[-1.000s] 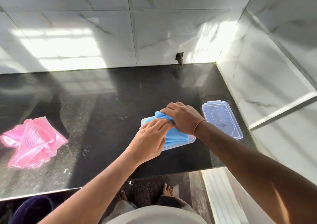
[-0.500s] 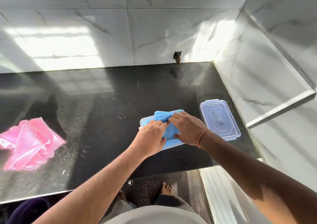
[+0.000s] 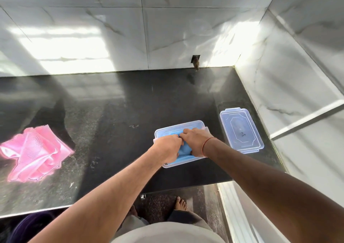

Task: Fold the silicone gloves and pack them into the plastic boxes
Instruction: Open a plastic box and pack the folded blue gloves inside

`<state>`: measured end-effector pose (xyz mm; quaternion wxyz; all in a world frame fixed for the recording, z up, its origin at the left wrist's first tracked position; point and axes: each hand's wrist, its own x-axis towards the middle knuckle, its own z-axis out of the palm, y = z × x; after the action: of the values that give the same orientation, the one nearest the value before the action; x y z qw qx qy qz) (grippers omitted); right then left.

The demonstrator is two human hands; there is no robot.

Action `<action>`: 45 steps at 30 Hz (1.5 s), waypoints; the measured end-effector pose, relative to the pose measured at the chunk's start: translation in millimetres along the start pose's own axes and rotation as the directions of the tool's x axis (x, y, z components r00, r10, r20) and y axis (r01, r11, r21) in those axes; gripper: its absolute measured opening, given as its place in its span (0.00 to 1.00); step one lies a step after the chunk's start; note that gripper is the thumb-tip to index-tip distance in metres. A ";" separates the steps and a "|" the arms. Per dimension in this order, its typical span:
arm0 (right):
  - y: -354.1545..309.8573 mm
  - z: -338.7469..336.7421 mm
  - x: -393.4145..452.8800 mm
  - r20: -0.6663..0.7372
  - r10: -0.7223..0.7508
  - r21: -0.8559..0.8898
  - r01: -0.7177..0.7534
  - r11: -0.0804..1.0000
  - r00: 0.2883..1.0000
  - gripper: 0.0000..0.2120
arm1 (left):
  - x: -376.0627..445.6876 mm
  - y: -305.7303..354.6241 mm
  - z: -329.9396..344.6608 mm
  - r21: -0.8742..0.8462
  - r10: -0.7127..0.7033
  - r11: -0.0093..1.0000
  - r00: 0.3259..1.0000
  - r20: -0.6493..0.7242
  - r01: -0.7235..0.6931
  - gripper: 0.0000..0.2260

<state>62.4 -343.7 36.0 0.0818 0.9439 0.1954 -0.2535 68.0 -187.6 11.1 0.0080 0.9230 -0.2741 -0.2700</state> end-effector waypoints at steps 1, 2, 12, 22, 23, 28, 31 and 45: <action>-0.7 0.6 2.0 0.008 0.008 0.011 -0.009 1.000 1.000 0.26 | 1.2 0.8 0.1 0.008 -0.005 1.000 1.000 0.000 0.005 0.20; -1.1 0.8 3.8 0.017 0.016 0.018 -0.016 1.000 1.000 0.26 | 2.5 1.4 0.3 0.017 -0.005 1.000 1.000 0.001 0.005 0.19; -9.0 15.0 -16.4 0.018 0.060 -0.117 -0.057 0.992 0.998 0.16 | 9.1 -13.9 -7.2 0.306 0.170 0.945 0.972 -0.164 -0.114 0.13; 18.3 58.5 -62.0 -0.234 0.062 -0.017 -0.068 0.998 0.970 0.25 | 59.2 31.6 -32.6 0.471 0.302 0.866 0.926 -0.228 -0.167 0.17; 20.3 64.0 -65.6 -0.261 0.095 0.015 -0.094 0.995 0.961 0.26 | 64.0 37.2 -34.5 0.463 0.302 0.869 0.929 -0.215 -0.175 0.18; 20.4 82.4 -74.7 -0.306 0.300 0.188 -0.252 0.949 0.903 0.30 | 86.6 65.5 -47.8 0.398 0.320 0.890 0.927 -0.196 -0.224 0.19; 16.6 84.2 -75.5 -0.322 0.386 0.244 -0.318 0.916 0.864 0.30 | 101.3 76.3 -49.5 0.438 0.385 0.858 0.900 -0.205 -0.268 0.18; 11.6 80.5 -69.0 -0.286 0.435 0.379 -0.316 0.870 0.854 0.30 | 128.8 77.0 -52.9 0.289 0.461 0.872 0.863 -0.209 -0.396 0.16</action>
<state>-23.7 -397.3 2.8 -0.0603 0.9944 -0.0269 -0.0823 146.7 -325.8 5.2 -0.0042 0.8605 -0.4998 -0.0982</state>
